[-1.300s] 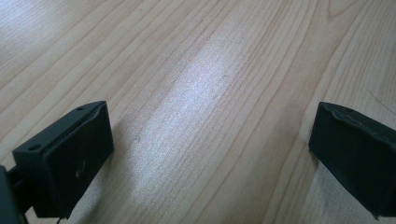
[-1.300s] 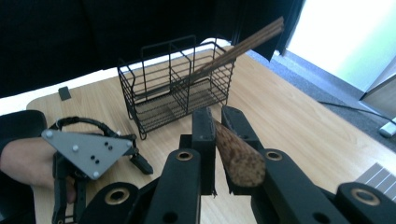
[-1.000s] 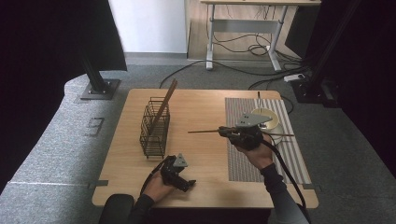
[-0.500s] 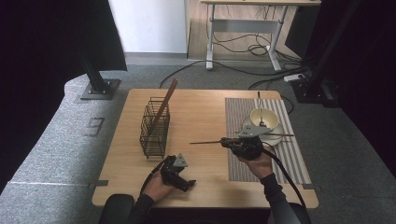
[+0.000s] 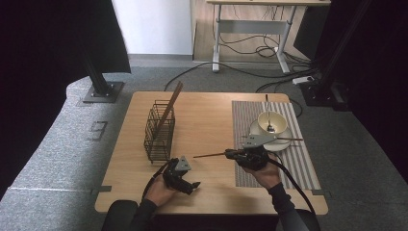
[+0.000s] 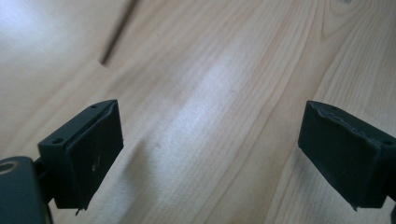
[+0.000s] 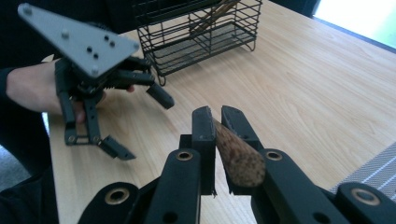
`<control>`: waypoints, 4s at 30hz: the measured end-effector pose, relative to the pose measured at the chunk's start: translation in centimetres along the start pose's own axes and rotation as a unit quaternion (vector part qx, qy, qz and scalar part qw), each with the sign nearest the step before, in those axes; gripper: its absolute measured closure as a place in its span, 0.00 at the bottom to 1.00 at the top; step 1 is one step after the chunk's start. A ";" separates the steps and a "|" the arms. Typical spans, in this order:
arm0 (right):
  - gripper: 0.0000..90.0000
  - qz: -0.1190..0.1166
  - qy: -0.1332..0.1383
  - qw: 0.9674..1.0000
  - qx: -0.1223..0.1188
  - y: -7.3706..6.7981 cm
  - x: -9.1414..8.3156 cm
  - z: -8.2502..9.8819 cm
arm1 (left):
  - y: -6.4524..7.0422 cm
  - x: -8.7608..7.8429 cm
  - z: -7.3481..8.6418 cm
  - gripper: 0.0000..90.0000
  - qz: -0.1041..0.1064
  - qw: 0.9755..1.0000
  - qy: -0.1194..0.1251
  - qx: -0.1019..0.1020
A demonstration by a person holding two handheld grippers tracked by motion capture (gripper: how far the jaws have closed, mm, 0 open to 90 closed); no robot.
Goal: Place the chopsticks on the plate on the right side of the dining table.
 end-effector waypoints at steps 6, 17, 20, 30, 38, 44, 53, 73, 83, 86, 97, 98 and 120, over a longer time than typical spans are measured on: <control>0.93 -0.014 -0.002 1.000 -0.003 -0.6 0.1 0.0 | -0.4 -0.7 -0.2 0.07 0.000 1.000 0.017 -0.006; 0.93 -0.047 -0.013 0.999 -0.016 -2.3 1.0 -0.2 | -0.2 -0.9 -0.8 0.20 -0.010 0.999 0.034 0.025; 0.93 -0.053 -0.019 0.998 -0.023 -2.9 1.2 -0.4 | -0.1 -0.9 -0.9 0.27 -0.011 0.999 0.040 0.031; 0.93 -0.068 -0.023 0.997 -0.023 -3.4 1.2 -0.6 | -0.2 -1.3 -0.8 0.68 -0.001 0.997 0.054 0.047; 0.92 -0.078 -0.019 0.997 -0.015 -3.2 0.9 -0.8 | 0.1 -1.5 -0.9 0.85 -0.001 0.996 0.051 0.075; 0.87 -0.067 -0.016 0.998 -0.002 -2.4 1.0 -0.8 | 0.7 -1.3 -0.9 0.90 0.008 0.994 0.040 0.103; 0.80 -0.061 -0.005 0.997 0.036 -0.7 1.6 -0.4 | 1.1 -1.1 -1.0 0.95 0.027 0.992 0.034 0.118; 0.30 0.066 -0.017 0.996 0.051 1.0 1.8 -0.1 | 1.1 -1.0 -0.9 0.95 0.041 0.993 0.019 0.105; 0.28 0.084 -0.047 0.993 0.061 2.7 2.0 1.0 | 0.7 -1.5 -0.8 0.94 0.048 0.993 0.039 0.096; 0.28 0.094 -0.052 0.993 0.057 2.9 2.0 1.2 | 0.6 -1.7 -0.7 0.94 0.050 0.993 0.041 0.095; 0.30 0.103 -0.070 0.990 0.062 4.0 2.6 2.3 | 0.3 -2.2 -0.7 0.94 0.049 0.993 0.053 0.097; 0.30 0.103 -0.073 0.990 0.060 4.1 2.7 2.5 | 0.3 -2.2 -0.7 0.94 0.049 0.993 0.055 0.097; 0.22 0.032 -0.132 0.991 0.013 3.3 3.2 3.1 | 0.2 -1.7 -0.2 0.94 0.063 0.991 0.002 0.115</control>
Point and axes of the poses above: each handheld gripper's, and its own axes: x roughly forward along the jaws, z roughly out of its underside, y roughly to its right, the point moved 2 cm from there along x, roughly forward along the jaws, and after that the axes turned 3 degrees about -y, right-handed, at the moved point
